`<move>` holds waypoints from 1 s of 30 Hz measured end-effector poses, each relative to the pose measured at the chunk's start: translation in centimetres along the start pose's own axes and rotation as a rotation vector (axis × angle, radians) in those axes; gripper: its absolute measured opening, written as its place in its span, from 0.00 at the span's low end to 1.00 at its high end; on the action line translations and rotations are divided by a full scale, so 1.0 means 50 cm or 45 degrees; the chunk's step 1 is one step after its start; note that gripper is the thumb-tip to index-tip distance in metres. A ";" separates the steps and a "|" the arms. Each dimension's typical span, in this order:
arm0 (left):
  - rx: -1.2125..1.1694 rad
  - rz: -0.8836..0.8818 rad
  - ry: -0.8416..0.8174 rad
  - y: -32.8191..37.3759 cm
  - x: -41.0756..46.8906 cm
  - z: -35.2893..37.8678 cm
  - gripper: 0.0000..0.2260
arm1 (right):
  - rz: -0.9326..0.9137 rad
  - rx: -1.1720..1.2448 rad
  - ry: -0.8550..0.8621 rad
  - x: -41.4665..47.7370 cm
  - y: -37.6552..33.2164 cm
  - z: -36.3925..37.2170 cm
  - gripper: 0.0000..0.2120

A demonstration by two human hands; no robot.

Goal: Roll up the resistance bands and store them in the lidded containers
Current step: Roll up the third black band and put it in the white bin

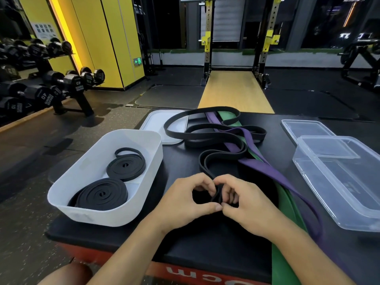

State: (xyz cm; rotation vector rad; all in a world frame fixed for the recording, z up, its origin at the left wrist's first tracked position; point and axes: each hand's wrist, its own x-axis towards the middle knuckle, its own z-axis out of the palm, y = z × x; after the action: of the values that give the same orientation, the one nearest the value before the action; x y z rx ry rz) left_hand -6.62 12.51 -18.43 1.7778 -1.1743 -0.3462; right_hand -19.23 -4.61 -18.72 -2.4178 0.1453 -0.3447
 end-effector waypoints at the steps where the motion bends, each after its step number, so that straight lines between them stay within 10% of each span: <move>1: 0.019 0.009 0.015 0.001 -0.001 0.000 0.11 | 0.002 -0.030 0.026 0.001 0.005 0.002 0.22; 30: 0.049 -0.100 0.206 -0.014 0.005 0.008 0.08 | -0.223 -0.709 0.250 -0.005 0.017 0.017 0.08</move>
State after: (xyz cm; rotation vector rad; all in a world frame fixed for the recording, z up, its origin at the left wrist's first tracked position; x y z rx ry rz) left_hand -6.36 12.13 -19.15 1.8523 -1.0052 -0.2222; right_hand -19.24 -4.70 -19.94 -2.9513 0.1281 -0.6993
